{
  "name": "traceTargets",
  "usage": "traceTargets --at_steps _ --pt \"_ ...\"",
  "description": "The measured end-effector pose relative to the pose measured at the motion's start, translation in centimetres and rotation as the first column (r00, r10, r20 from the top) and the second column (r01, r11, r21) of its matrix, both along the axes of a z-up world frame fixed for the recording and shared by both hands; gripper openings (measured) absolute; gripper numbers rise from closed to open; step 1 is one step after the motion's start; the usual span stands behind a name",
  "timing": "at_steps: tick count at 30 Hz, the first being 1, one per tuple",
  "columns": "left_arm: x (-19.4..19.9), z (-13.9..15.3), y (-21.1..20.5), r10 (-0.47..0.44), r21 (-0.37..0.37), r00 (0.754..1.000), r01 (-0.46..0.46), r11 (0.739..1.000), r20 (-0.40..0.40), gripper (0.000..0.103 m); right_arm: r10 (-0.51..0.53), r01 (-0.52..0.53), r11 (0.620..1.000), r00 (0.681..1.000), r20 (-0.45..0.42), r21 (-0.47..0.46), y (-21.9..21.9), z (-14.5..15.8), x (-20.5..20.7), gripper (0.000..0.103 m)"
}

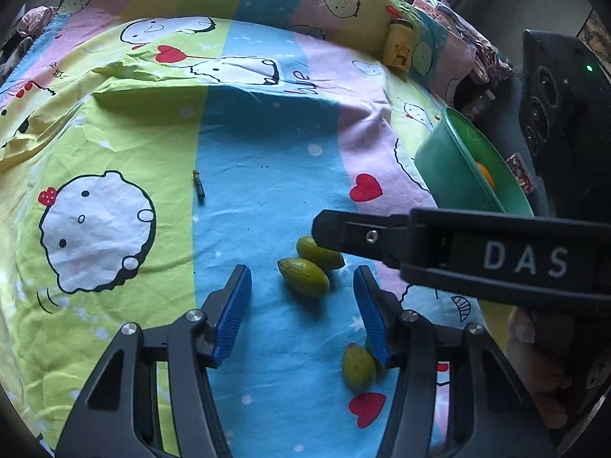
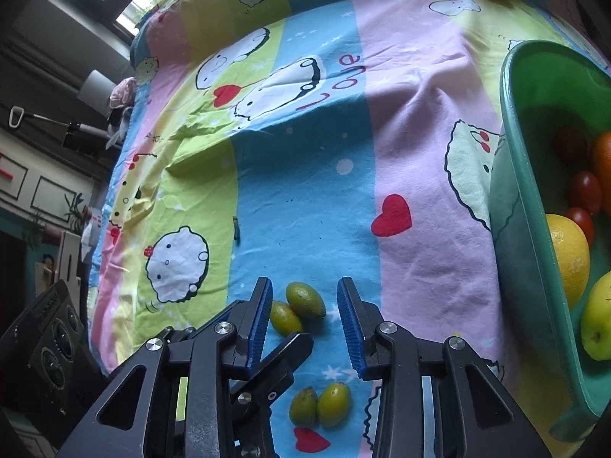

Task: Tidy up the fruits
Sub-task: 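Move both grippers to the small green olive-like fruits, then close the right gripper on a green fruit while the left grasps another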

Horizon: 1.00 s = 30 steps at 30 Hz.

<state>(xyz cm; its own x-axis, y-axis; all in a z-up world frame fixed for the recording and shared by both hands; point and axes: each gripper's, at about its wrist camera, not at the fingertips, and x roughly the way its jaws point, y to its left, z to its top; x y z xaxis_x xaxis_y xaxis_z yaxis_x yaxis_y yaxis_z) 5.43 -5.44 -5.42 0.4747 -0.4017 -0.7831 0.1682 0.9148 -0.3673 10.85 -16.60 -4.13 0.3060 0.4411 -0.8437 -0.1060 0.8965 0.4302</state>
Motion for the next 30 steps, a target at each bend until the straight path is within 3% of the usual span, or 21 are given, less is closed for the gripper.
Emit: traceTargets --at_steps 5,15,24,30 --pt "0.4 -0.1 -0.4 -0.009 0.019 1.0 0.009 1.0 -0.006 0.049 0.024 -0.024 1.0 0.999 -0.028 0.01 0.6 -0.7 0.2 0.039" --pt "0.8 -0.3 -1.2 -0.027 0.07 1.0 0.027 0.997 -0.006 0.027 0.04 -0.04 0.999 0.999 -0.03 -0.017 1.3 -1.3 0.1 0.034" --pt "1.1 -0.3 -1.1 -0.025 0.063 1.0 0.026 0.998 -0.016 0.026 0.052 -0.052 0.999 0.999 -0.013 -0.012 1.6 -1.3 0.0 0.025" --pt "0.6 -0.2 -1.0 -0.036 0.064 0.999 0.037 0.997 -0.022 0.021 0.038 -0.037 0.999 0.999 -0.012 0.004 1.3 -1.3 0.1 0.019"
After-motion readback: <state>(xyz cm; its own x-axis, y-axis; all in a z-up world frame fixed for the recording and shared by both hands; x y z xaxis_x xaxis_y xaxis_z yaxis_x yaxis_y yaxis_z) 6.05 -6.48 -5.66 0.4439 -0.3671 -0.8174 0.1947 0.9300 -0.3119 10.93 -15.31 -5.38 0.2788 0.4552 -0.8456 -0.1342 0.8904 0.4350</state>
